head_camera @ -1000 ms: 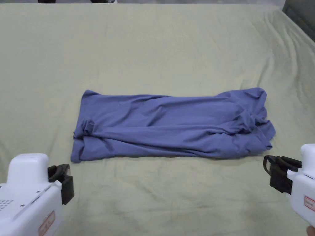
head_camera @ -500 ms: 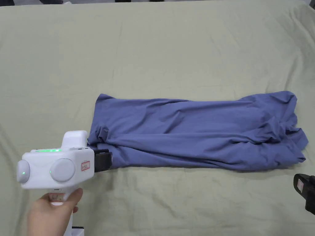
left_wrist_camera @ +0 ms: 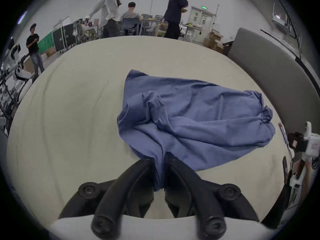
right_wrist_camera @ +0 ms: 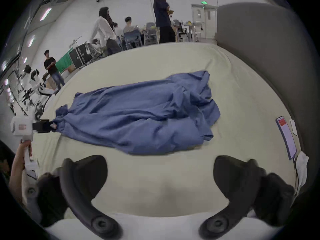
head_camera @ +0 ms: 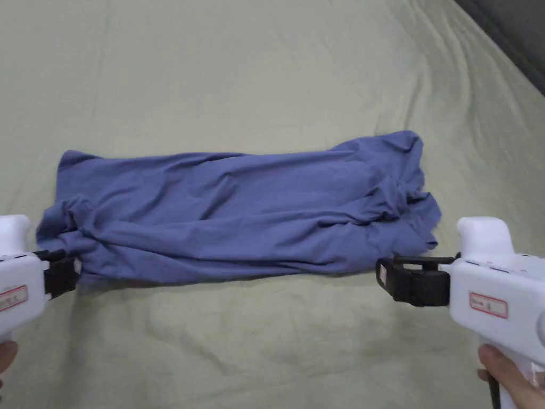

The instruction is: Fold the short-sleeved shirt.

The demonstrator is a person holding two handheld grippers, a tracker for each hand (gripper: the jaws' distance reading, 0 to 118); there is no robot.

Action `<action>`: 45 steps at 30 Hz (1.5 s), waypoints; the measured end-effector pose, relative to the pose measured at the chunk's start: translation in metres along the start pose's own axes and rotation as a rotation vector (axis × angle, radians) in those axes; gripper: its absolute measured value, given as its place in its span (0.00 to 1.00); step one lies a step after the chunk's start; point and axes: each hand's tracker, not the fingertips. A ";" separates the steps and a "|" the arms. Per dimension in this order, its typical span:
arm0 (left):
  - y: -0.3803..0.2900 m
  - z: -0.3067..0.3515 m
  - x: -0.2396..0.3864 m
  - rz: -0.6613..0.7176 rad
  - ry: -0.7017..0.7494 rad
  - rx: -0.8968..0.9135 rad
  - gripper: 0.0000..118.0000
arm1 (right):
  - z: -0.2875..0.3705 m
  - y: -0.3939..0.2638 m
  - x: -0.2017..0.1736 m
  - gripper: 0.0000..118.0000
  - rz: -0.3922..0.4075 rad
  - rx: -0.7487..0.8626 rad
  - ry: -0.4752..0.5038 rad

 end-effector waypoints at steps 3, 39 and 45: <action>0.000 0.003 0.001 -0.006 0.002 -0.012 0.07 | -0.031 0.019 0.029 1.00 -0.056 -0.026 -0.014; -0.089 0.054 -0.011 0.056 -0.037 -0.151 0.36 | 0.008 -0.041 0.047 0.29 -0.040 -0.148 -0.004; -0.099 0.112 -0.005 0.007 0.141 -0.108 0.74 | 0.055 -0.038 0.029 1.00 0.026 -0.099 -0.018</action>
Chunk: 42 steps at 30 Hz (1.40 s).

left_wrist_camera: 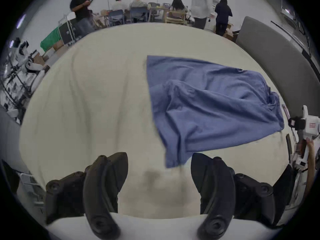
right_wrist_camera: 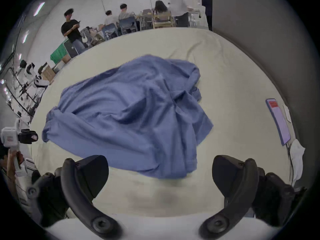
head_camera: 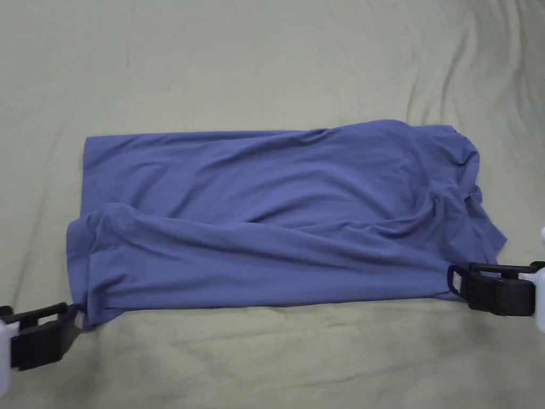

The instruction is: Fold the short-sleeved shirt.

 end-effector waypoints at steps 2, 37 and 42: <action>-0.005 0.034 -0.003 0.035 0.042 0.075 0.73 | 0.022 -0.001 -0.004 1.00 -0.015 0.044 0.022; 0.255 -0.167 0.042 -0.163 -0.053 -0.033 0.02 | 0.017 0.046 -0.027 0.02 0.048 0.110 0.066; 0.241 -0.108 0.038 -0.160 -0.091 0.069 0.02 | -0.009 0.116 -0.018 1.00 0.050 0.101 0.093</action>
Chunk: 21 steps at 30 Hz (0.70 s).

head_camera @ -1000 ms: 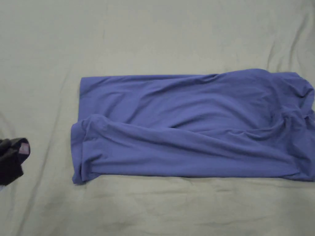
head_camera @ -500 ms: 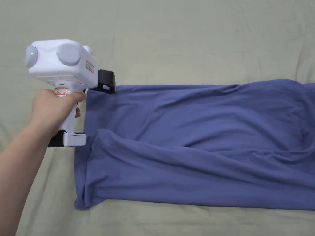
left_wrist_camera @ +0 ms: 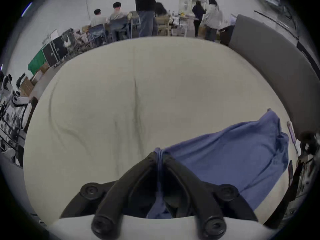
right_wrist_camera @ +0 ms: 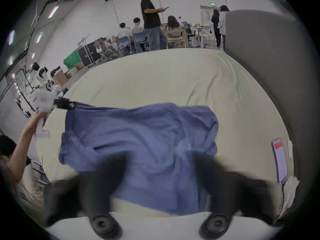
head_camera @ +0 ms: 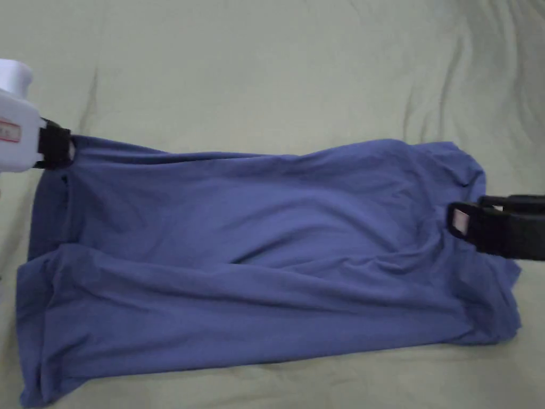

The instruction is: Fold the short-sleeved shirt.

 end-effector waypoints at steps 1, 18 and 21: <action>-0.003 0.010 0.001 0.007 -0.006 0.010 0.02 | -0.016 0.018 0.007 1.00 0.006 -0.028 0.002; -0.014 0.003 -0.005 0.082 -0.032 -0.032 0.02 | -0.162 0.093 0.075 0.11 -0.243 -0.356 -0.132; -0.010 0.015 -0.009 0.099 -0.040 -0.017 0.02 | -0.179 0.104 0.090 0.11 -0.111 -0.339 -0.167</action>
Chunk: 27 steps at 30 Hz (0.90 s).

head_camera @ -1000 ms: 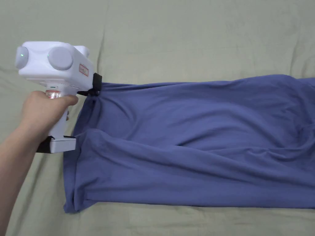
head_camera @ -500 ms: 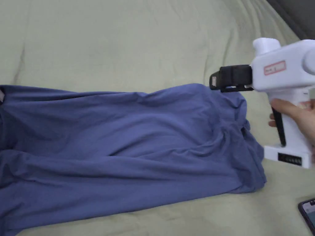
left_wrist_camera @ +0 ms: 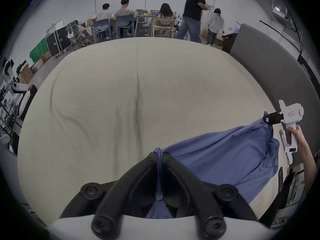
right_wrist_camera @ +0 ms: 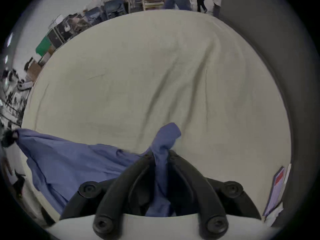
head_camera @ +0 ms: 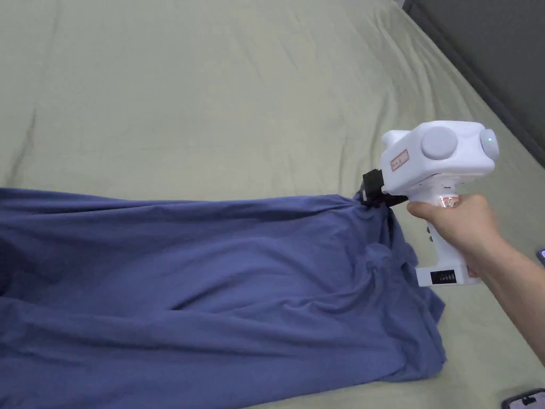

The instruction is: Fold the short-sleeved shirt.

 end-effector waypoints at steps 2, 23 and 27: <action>0.000 0.015 -0.004 0.010 -0.010 0.023 0.03 | 0.017 0.012 0.017 0.11 -0.035 0.058 0.046; -0.180 0.057 0.019 -0.052 0.087 -0.211 0.02 | 0.101 -0.233 0.025 0.11 0.056 0.083 0.140; -0.181 0.032 0.010 -0.022 0.097 -0.224 0.07 | 0.084 -0.237 0.017 0.11 0.060 0.068 0.117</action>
